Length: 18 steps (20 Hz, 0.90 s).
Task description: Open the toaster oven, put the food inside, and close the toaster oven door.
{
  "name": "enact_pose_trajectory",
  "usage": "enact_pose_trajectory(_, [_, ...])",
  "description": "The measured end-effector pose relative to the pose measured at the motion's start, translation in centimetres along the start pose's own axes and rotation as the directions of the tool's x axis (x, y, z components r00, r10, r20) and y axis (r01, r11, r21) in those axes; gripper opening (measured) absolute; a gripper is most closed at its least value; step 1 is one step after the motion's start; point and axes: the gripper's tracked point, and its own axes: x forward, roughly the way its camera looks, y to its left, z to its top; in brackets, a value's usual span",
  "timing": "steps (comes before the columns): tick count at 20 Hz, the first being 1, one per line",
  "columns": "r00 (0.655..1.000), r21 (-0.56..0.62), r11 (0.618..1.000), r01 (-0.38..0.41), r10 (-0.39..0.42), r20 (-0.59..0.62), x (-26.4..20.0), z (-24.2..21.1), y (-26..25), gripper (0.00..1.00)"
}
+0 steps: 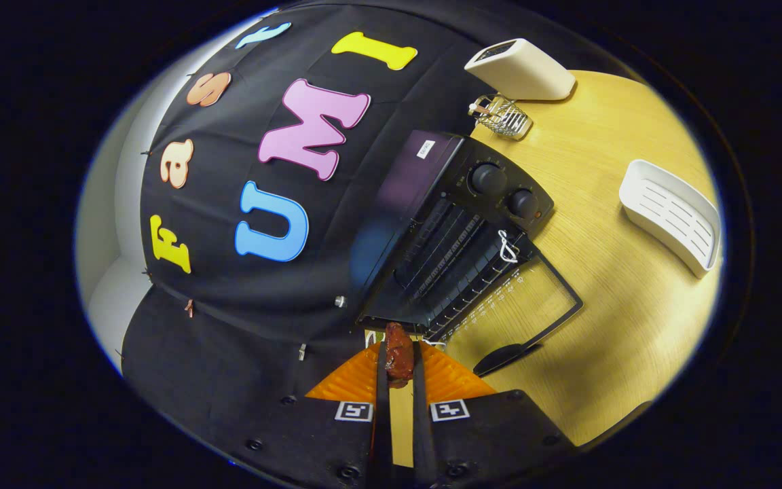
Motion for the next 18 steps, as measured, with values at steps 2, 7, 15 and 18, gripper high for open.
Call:
enact_pose_trajectory(2, [1.0,0.018,1.0,0.012,-0.012,0.014,2.0,-0.2,-1.1,0.16])
enact_pose_trajectory(7, [0.998,0.034,0.999,-0.015,0.013,0.064,5.6,0.5,-1.9,0.16])
enact_pose_trajectory(15, [0.981,0.118,0.993,-0.017,-0.007,0.194,12.5,3.3,-4.8,0.16])
enact_pose_trajectory(18, [0.98,0.111,0.994,0.008,-0.03,0.197,13.9,3.0,-5.8,0.16])
